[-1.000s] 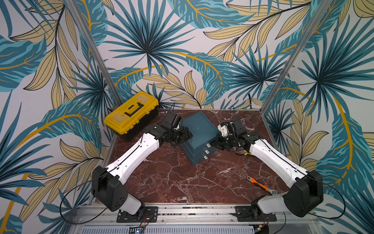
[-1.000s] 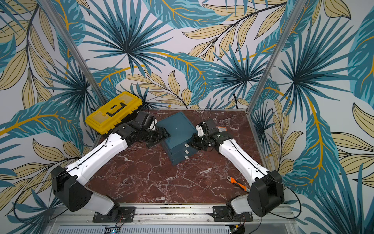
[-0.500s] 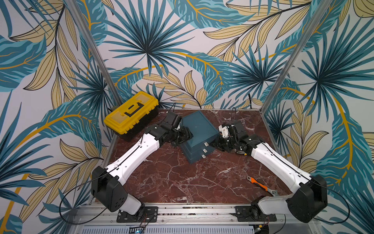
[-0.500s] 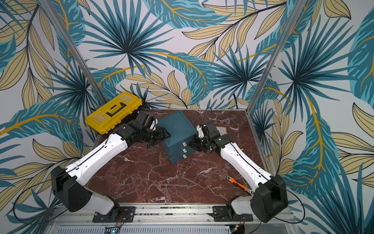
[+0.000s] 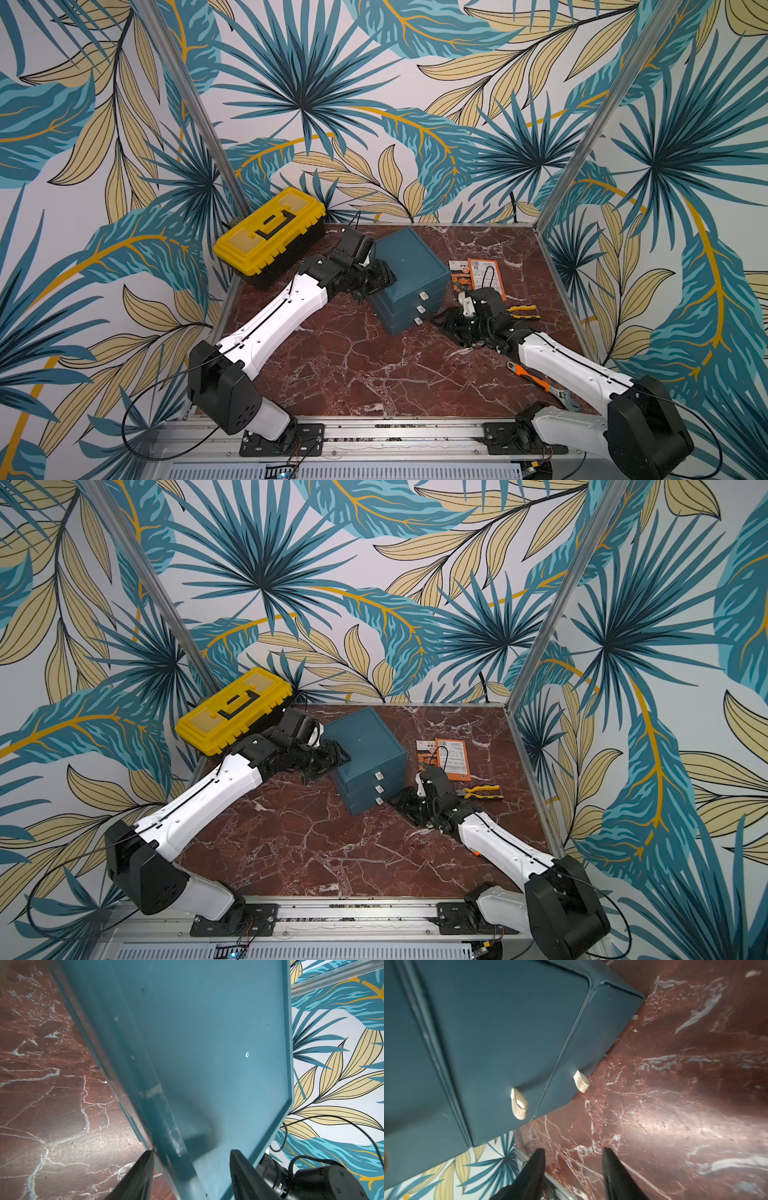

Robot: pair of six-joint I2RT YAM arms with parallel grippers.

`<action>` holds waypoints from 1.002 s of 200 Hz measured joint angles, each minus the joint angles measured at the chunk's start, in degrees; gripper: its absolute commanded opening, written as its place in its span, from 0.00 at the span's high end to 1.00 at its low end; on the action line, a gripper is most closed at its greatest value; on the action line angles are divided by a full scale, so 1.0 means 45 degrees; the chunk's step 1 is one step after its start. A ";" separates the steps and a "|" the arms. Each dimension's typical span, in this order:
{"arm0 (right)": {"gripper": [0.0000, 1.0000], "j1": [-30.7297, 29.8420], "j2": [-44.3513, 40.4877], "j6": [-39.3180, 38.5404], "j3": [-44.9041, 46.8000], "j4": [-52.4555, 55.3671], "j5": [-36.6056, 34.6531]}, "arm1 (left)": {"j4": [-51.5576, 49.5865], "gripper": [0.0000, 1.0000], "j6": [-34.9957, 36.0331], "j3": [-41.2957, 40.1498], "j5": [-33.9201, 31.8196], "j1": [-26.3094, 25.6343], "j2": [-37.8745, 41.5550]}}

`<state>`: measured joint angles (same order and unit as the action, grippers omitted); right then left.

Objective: Take the seed bags out of the drawer
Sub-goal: Open the drawer in the storage box.

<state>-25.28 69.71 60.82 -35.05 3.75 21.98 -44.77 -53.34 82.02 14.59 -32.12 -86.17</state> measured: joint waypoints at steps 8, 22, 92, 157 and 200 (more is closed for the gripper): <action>0.46 0.0000 0.0087 0.0243 0.0131 -0.0549 0.0053 | -0.0005 0.38 -0.0005 0.0000 0.0005 0.0000 -0.0005; 0.46 0.0000 0.0257 0.0597 0.0175 -0.1316 0.0117 | -0.0005 0.38 0.0000 0.0000 0.0019 0.0000 -0.0015; 0.55 -0.0005 0.1583 0.1525 0.0170 -0.3944 0.0563 | -0.0019 0.38 0.0044 0.0000 0.0068 0.0000 -0.0019; 0.67 -0.0005 0.2103 0.1865 0.0170 -0.4794 0.0656 | -0.0083 0.37 0.0087 0.0000 0.0199 0.0000 -0.0019; 0.79 -0.0005 0.2302 0.2064 0.0165 -0.5207 0.0651 | -0.0126 0.37 0.0097 0.0000 0.0243 -0.0010 -0.0019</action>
<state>-25.30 80.07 70.11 -34.30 -19.68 24.91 -45.34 -52.90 82.02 15.68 -32.16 -86.26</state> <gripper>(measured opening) 0.248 0.625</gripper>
